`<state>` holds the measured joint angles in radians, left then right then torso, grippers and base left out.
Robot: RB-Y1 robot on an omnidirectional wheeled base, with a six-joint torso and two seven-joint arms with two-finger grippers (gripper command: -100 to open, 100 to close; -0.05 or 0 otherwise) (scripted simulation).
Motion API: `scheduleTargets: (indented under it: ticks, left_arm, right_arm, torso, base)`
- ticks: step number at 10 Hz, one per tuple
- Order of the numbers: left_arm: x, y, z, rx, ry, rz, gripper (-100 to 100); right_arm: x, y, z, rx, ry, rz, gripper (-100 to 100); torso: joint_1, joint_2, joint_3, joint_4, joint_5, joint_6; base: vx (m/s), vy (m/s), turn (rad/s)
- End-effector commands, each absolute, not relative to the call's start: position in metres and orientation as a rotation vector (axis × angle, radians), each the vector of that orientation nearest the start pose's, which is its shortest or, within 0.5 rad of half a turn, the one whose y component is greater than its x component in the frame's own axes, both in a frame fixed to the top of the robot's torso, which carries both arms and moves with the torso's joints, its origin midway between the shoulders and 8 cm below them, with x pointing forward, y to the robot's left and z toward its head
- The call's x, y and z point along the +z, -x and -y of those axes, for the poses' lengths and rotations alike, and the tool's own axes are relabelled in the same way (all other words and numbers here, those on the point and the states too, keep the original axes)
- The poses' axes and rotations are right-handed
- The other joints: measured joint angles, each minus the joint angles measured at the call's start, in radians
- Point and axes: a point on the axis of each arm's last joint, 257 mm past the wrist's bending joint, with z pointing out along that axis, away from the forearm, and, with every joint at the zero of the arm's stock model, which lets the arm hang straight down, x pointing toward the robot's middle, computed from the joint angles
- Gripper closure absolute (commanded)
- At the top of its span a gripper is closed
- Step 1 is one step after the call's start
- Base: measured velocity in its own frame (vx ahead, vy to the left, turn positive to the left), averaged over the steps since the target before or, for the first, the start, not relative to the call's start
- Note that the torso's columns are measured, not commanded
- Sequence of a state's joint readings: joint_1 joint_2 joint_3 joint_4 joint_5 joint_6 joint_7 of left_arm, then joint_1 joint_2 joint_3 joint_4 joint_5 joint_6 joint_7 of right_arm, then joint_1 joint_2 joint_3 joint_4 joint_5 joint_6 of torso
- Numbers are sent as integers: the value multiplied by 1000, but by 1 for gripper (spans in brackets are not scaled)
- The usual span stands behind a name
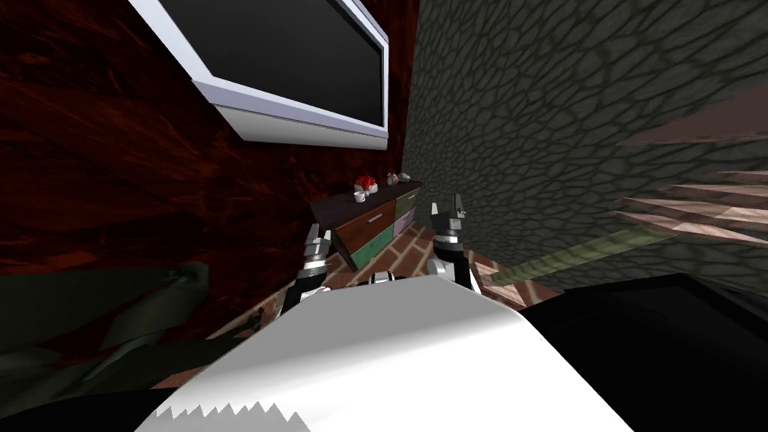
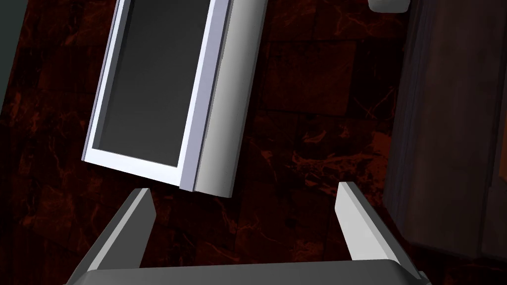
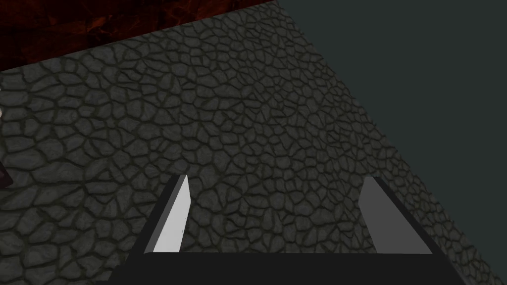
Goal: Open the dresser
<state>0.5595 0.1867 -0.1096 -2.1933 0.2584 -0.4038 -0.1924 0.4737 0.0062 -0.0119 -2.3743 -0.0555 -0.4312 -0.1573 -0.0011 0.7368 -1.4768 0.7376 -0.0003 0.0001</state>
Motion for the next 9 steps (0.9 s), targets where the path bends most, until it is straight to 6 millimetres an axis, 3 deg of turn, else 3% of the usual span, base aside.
scheduleTargets:
  ticks: [1,9]
  left_arm:
    - [-84,-372,-257,-1339,887,-877,-100]
    - [-163,-375,-225,-1414,1108,-960,-100]
  right_arm:
    - [62,-335,284,1496,-707,-495,0]
    - [62,-335,284,1496,-707,-495,0]
  torso:
    - [-3,0,0,0,-1,0]
    - [0,2,1,1,0,0]
  base:
    - [228,-154,298]
    - [204,-179,339]
